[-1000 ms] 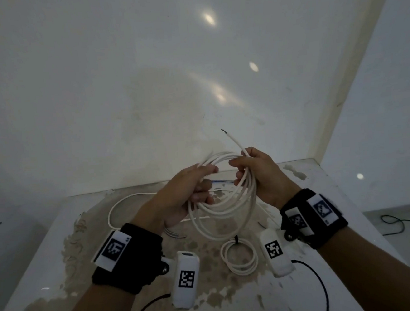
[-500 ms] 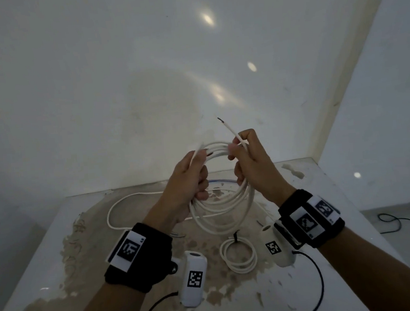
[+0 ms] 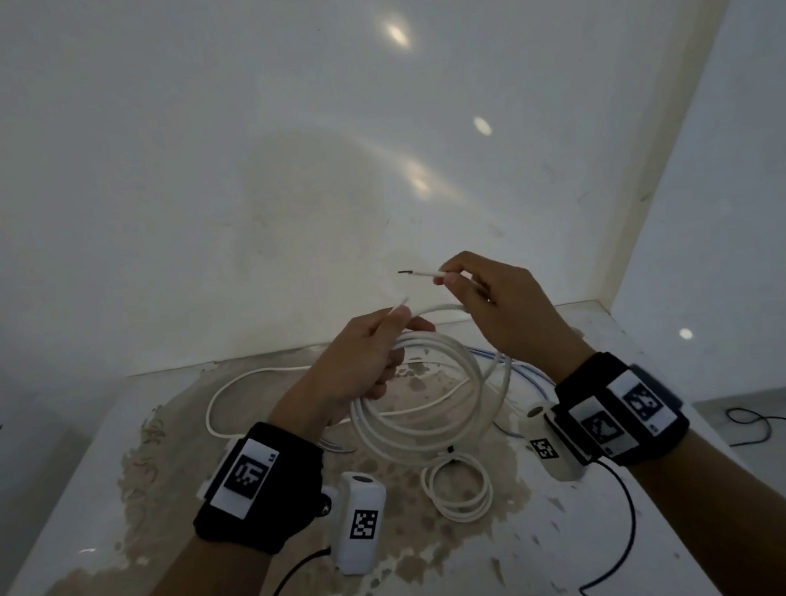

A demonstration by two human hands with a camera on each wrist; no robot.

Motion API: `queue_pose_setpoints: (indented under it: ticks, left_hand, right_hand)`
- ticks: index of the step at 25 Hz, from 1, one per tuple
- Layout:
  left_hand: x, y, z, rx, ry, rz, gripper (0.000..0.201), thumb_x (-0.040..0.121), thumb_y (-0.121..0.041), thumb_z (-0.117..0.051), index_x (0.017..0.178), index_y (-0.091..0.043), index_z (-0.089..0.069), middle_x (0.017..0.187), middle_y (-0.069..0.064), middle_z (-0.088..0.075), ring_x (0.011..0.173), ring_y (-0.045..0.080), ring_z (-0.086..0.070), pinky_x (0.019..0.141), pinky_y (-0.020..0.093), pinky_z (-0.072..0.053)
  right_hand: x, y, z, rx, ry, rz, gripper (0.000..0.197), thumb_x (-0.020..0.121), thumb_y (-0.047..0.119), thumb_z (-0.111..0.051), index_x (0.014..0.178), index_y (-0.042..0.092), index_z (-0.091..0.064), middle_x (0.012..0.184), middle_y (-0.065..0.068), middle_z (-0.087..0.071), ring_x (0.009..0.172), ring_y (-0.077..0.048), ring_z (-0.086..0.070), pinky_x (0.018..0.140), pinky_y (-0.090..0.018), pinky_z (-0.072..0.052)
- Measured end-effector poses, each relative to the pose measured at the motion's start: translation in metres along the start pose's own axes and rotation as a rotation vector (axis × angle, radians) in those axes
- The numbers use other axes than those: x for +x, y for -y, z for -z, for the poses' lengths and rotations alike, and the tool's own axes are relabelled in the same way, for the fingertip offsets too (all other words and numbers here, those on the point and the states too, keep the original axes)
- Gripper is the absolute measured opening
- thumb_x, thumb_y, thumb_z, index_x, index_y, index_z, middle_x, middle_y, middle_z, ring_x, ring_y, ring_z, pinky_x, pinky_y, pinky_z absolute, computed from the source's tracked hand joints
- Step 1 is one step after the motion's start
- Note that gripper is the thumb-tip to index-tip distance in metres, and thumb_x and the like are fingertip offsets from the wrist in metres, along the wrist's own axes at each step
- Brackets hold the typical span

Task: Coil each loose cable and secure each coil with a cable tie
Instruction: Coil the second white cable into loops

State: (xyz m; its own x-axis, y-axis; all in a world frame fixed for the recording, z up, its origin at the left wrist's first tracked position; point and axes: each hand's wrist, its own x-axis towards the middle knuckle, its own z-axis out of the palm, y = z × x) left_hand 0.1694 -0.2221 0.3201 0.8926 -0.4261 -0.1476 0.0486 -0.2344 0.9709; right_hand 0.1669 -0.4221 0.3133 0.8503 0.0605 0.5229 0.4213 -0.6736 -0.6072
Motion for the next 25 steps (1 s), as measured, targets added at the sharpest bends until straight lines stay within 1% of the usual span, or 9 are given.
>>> queue_pose_setpoints:
  ticks: [2, 5, 7, 9, 11, 14, 17, 21, 25]
  left_hand:
    - [0.000, 0.000, 0.007, -0.003, 0.001, -0.026, 0.032, 0.105, -0.029, -0.039, 0.113, -0.015, -0.067, 0.054, -0.003, -0.026, 0.043, 0.010, -0.017, 0.042, 0.020, -0.016]
    - [-0.001, 0.002, 0.014, -0.015, 0.036, -0.030, 0.032, 0.104, -0.019, -0.037, 0.109, -0.011, -0.068, 0.054, 0.000, -0.031, 0.042, 0.011, -0.019, 0.043, 0.021, -0.015]
    - [0.000, 0.002, 0.011, 0.003, 0.048, -0.014, 0.036, 0.104, -0.023, -0.037, 0.102, -0.009, -0.071, 0.053, 0.000, -0.034, 0.042, 0.011, -0.021, 0.044, 0.022, -0.016]
    - [0.002, 0.003, 0.006, -0.026, 0.038, -0.004, 0.040, 0.104, -0.032, -0.039, 0.103, -0.008, -0.070, 0.054, -0.002, -0.033, 0.043, 0.010, -0.022, 0.044, 0.023, -0.016]
    - [0.004, 0.004, 0.003, -0.079, 0.013, 0.005, 0.041, 0.104, -0.035, -0.039, 0.106, -0.006, -0.068, 0.054, -0.003, -0.033, 0.042, 0.008, -0.023, 0.043, 0.020, -0.017]
    - [0.009, 0.003, 0.000, -0.023, -0.031, 0.004, 0.040, 0.104, -0.033, -0.038, 0.099, -0.005, -0.066, 0.049, -0.006, -0.039, 0.039, 0.007, -0.028, 0.040, 0.019, -0.021]
    - [0.013, 0.004, -0.001, 0.091, -0.063, -0.014, 0.042, 0.104, -0.034, -0.036, 0.080, -0.009, -0.060, 0.049, -0.004, -0.045, 0.038, 0.007, -0.033, 0.041, 0.019, -0.025]
    - [0.013, 0.003, 0.007, 0.103, -0.146, -0.049, 0.039, 0.105, -0.029, -0.033, 0.088, -0.002, -0.057, 0.062, 0.010, -0.061, 0.041, 0.014, -0.050, 0.042, 0.022, -0.040]
    - [0.021, -0.002, 0.020, 0.048, -0.294, -0.091, 0.032, 0.104, -0.036, -0.034, 0.095, -0.010, -0.050, 0.072, 0.006, -0.053, 0.048, 0.016, -0.049, 0.043, 0.024, -0.041]
  right_hand:
    - [-0.002, -0.006, 0.004, 0.011, -0.035, -0.067, 0.018, 0.103, 0.027, -0.050, 0.098, 0.022, -0.066, 0.052, 0.009, -0.052, 0.048, -0.014, -0.050, 0.048, -0.028, -0.044]
    - [-0.006, -0.009, 0.008, 0.096, -0.001, -0.078, 0.020, 0.104, 0.026, -0.048, 0.098, 0.021, -0.066, 0.048, 0.010, -0.042, 0.044, -0.009, -0.032, 0.044, -0.020, -0.027]
    - [-0.010, -0.007, 0.000, 0.215, 0.083, -0.074, 0.021, 0.105, 0.029, -0.044, 0.098, 0.021, -0.063, 0.052, 0.010, -0.037, 0.046, -0.009, -0.029, 0.045, -0.025, -0.027]
    - [-0.015, -0.002, -0.011, 0.308, 0.099, -0.089, 0.025, 0.106, 0.032, -0.040, 0.095, 0.019, -0.058, 0.063, 0.010, -0.047, 0.051, -0.012, -0.039, 0.050, -0.029, -0.034]
    - [-0.020, 0.002, -0.020, 0.338, 0.075, -0.093, 0.029, 0.106, 0.035, -0.036, 0.092, 0.016, -0.053, 0.078, 0.006, -0.059, 0.065, -0.026, -0.054, 0.061, -0.045, -0.047]
    - [-0.028, 0.014, -0.031, 0.338, 0.071, -0.077, 0.028, 0.108, 0.033, -0.034, 0.093, 0.013, -0.047, 0.079, -0.013, -0.058, 0.074, -0.036, -0.057, 0.070, -0.057, -0.049]
    - [-0.028, 0.023, -0.033, 0.374, 0.172, -0.064, 0.024, 0.108, 0.032, -0.034, 0.096, 0.015, -0.046, 0.075, -0.011, -0.065, 0.060, -0.024, -0.062, 0.057, -0.046, -0.052]
    - [-0.026, 0.025, -0.029, 0.393, 0.317, -0.135, 0.026, 0.108, 0.028, -0.036, 0.096, 0.007, -0.045, 0.057, 0.007, -0.050, 0.044, -0.004, -0.040, 0.046, -0.015, -0.035]
    - [-0.034, 0.025, -0.031, 0.499, 0.498, -0.276, 0.028, 0.108, 0.030, -0.035, 0.097, 0.005, -0.040, 0.053, 0.011, -0.032, 0.042, -0.007, -0.026, 0.037, -0.019, -0.024]
